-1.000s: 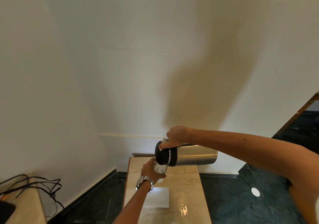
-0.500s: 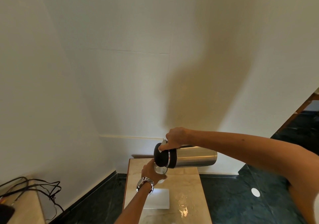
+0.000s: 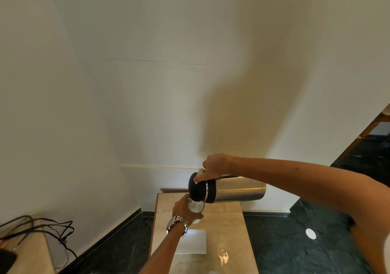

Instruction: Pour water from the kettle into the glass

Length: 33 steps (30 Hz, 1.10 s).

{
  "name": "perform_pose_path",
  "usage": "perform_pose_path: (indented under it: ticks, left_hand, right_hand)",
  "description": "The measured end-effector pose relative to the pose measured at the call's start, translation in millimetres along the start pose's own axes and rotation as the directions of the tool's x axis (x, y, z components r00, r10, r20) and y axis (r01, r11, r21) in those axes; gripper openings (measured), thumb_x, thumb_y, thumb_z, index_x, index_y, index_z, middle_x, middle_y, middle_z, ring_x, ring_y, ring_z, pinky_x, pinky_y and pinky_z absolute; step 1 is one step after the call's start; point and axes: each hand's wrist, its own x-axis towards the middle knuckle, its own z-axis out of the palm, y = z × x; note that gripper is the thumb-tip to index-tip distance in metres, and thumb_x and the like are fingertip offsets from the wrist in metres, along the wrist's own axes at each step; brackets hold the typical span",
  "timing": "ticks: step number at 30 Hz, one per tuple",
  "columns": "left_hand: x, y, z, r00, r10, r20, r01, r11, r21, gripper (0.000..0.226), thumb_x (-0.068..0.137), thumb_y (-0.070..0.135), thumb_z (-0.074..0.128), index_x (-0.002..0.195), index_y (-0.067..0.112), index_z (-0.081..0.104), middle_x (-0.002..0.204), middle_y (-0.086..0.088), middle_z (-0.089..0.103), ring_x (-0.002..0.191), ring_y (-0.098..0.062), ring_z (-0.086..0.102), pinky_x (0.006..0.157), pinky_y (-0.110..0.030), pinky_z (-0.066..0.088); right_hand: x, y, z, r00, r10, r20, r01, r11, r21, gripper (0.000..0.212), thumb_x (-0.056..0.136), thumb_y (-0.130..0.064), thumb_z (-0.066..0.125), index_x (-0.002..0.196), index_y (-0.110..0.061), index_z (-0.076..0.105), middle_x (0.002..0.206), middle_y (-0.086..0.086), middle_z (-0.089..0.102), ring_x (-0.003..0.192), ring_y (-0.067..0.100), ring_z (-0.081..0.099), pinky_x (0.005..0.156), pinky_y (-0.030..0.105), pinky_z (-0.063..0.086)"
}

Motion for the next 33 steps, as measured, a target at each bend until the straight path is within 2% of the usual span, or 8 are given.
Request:
perform_pose_path:
  ticks: [6, 10, 14, 17, 22, 26, 33]
  left_hand:
    - [-1.0, 2.8, 0.6, 1.0, -0.002, 0.0, 0.002, 1.0, 0.018, 0.081, 0.063, 0.044, 0.089, 0.131, 0.019, 0.054, 0.126, -0.002, 0.068, 0.115, -0.021, 0.064, 0.102, -0.033, 0.051]
    - [-0.4, 3.7, 0.3, 1.0, -0.02, 0.005, 0.02, 0.999, 0.046, 0.081, 0.064, 0.048, 0.087, 0.132, 0.019, 0.053, 0.126, -0.002, 0.067, 0.115, -0.02, 0.064, 0.101, -0.031, 0.05]
    - [-0.6, 2.6, 1.2, 1.0, -0.013, 0.024, 0.011, 0.999, 0.047, 0.082, 0.064, 0.047, 0.087, 0.133, 0.019, 0.052, 0.128, -0.002, 0.067, 0.116, -0.021, 0.063, 0.104, -0.034, 0.051]
    - [-0.3, 3.3, 1.7, 1.0, -0.013, 0.016, 0.012, 0.998, 0.056, 0.081, 0.065, 0.048, 0.087, 0.132, 0.019, 0.052, 0.127, -0.002, 0.067, 0.116, -0.021, 0.064, 0.104, -0.034, 0.051]
    - [0.6, 4.8, 0.9, 1.0, -0.014, 0.024, 0.013, 0.999, 0.046, 0.081, 0.065, 0.046, 0.087, 0.133, 0.019, 0.052, 0.128, -0.003, 0.066, 0.117, -0.022, 0.063, 0.104, -0.036, 0.051]
    - [2.6, 5.9, 0.4, 0.999, -0.023, 0.023, 0.022, 0.999, 0.044, 0.084, 0.066, 0.047, 0.087, 0.136, 0.019, 0.05, 0.131, -0.004, 0.064, 0.119, -0.023, 0.062, 0.106, -0.036, 0.05]
    - [6.0, 5.6, -0.2, 1.0, -0.012, 0.012, 0.012, 1.0, 0.022, 0.083, 0.065, 0.045, 0.088, 0.134, 0.019, 0.052, 0.128, -0.004, 0.066, 0.117, -0.023, 0.063, 0.103, -0.035, 0.051]
  right_hand:
    - [3.1, 1.3, 2.9, 1.0, -0.013, 0.014, 0.013, 1.0, 0.026, 0.067, 0.085, -0.075, 0.04, 0.086, -0.012, 0.061, 0.072, 0.002, 0.061, 0.077, 0.021, 0.061, 0.071, 0.033, 0.045]
    - [3.8, 1.2, 3.8, 1.0, -0.011, 0.024, 0.01, 0.999, 0.032, 0.065, 0.085, -0.074, 0.041, 0.085, -0.013, 0.061, 0.077, 0.004, 0.064, 0.077, 0.021, 0.061, 0.072, 0.033, 0.045]
    - [2.6, 1.0, 5.5, 1.0, -0.004, 0.016, 0.004, 1.0, 0.025, 0.063, 0.085, -0.074, 0.041, 0.081, -0.013, 0.058, 0.076, 0.005, 0.064, 0.076, 0.021, 0.061, 0.077, 0.035, 0.051]
    - [3.4, 2.5, 6.3, 1.0, -0.002, 0.015, 0.001, 0.999, 0.035, 0.065, 0.085, -0.075, 0.041, 0.082, -0.012, 0.058, 0.068, 0.001, 0.059, 0.074, 0.02, 0.06, 0.07, 0.032, 0.045]
    - [7.2, 5.5, 7.7, 1.0, -0.003, 0.012, 0.002, 0.999, 0.039, 0.074, 0.084, -0.076, 0.04, 0.095, -0.008, 0.067, 0.079, 0.005, 0.066, 0.075, 0.019, 0.06, 0.07, 0.032, 0.045]
    - [10.1, 8.1, 9.3, 1.0, 0.005, -0.004, -0.004, 0.999, 0.037, 0.065, 0.083, -0.076, 0.041, 0.082, -0.013, 0.059, 0.065, -0.001, 0.057, 0.062, 0.013, 0.051, 0.067, 0.031, 0.042]
    - [12.5, 10.4, 8.9, 1.0, 0.012, -0.001, -0.012, 0.999, 0.048, 0.065, 0.083, -0.077, 0.041, 0.08, -0.014, 0.058, 0.065, -0.001, 0.057, 0.061, 0.013, 0.052, 0.072, 0.033, 0.048]
